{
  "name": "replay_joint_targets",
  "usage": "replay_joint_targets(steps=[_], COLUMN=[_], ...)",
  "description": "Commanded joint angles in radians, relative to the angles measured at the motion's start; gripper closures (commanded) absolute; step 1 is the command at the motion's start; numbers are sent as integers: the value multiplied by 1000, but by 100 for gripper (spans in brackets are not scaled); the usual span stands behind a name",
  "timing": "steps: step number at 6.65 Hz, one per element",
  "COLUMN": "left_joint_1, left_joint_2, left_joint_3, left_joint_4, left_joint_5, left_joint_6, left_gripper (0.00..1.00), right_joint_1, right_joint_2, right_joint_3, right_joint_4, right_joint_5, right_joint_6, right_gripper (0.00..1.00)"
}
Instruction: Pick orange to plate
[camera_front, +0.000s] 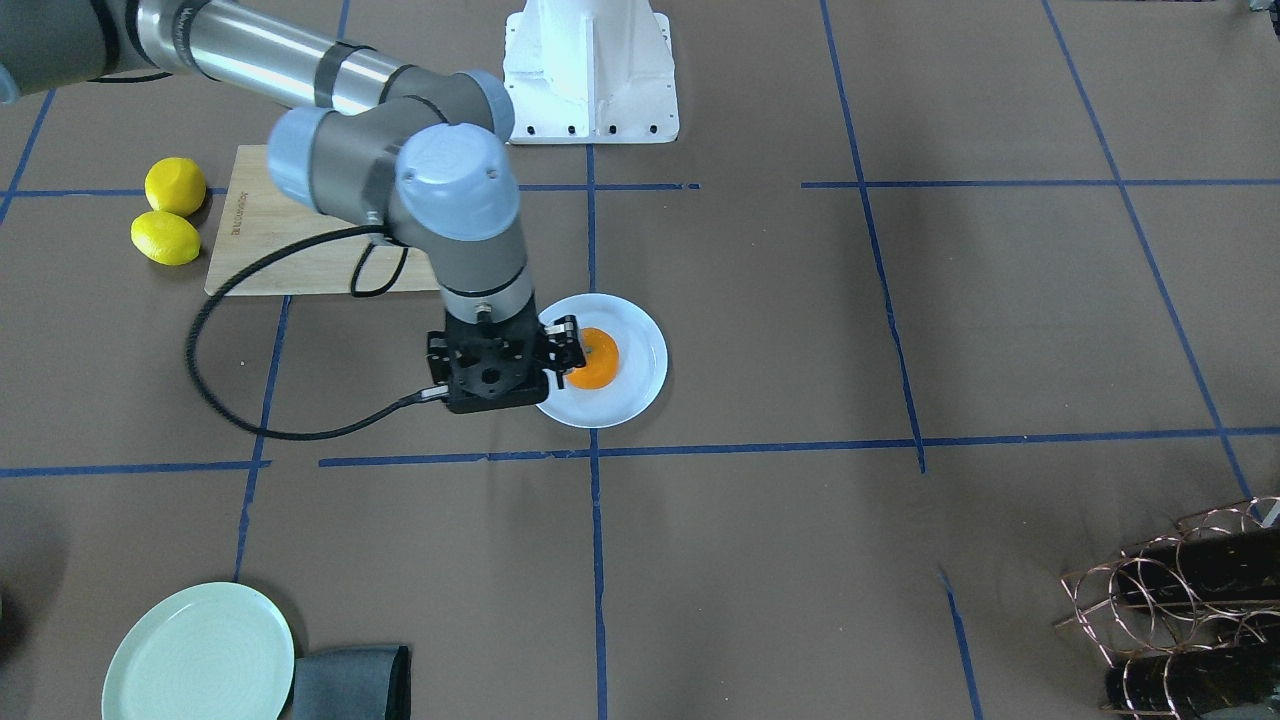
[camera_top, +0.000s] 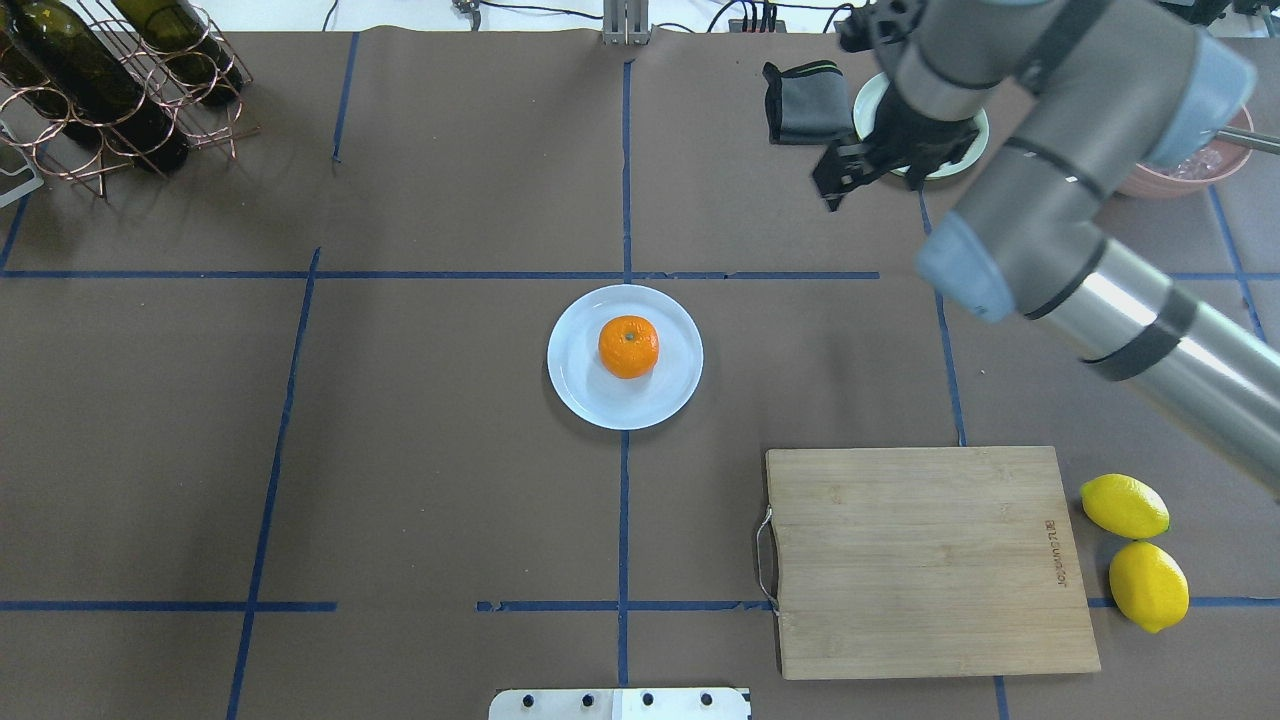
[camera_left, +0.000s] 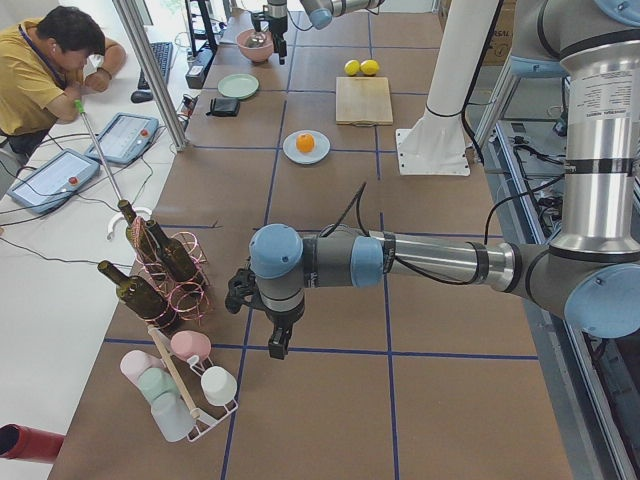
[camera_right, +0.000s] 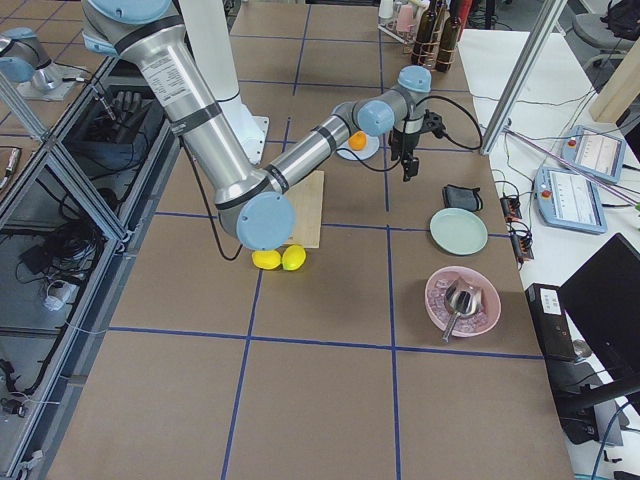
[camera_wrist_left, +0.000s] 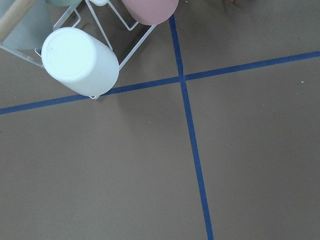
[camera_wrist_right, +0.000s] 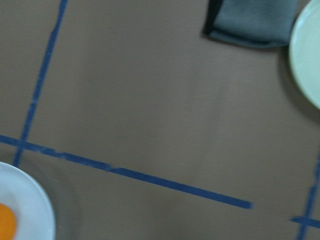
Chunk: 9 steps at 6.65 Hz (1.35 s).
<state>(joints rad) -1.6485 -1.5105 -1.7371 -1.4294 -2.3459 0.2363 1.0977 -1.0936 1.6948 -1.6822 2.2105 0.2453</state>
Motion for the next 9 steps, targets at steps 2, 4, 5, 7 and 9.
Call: replay_joint_targets(steps=[2, 4, 5, 7, 9], left_joint_1=[1, 1, 1, -4, -2], left_joint_2=[3, 7, 7, 12, 13], left_joint_3=[-24, -24, -25, -30, -33], left_joint_4=[-3, -6, -6, -6, -3], left_joint_5=[0, 0, 0, -3, -6], left_joint_6=[-61, -58, -58, -55, -57], left_gripper=[0, 0, 0, 0, 0], right_joint_1=[325, 408, 468, 475, 475], right_joint_2=[-269, -385, -423, -523, -548], right_joint_3=[17, 8, 8, -1, -35], right_joint_4=[-39, -42, -57, -42, -42], right_joint_5=[64, 52, 87, 115, 120], right_joint_6=[-490, -465, -460, -475, -463], right_gripper=[0, 0, 0, 0, 0])
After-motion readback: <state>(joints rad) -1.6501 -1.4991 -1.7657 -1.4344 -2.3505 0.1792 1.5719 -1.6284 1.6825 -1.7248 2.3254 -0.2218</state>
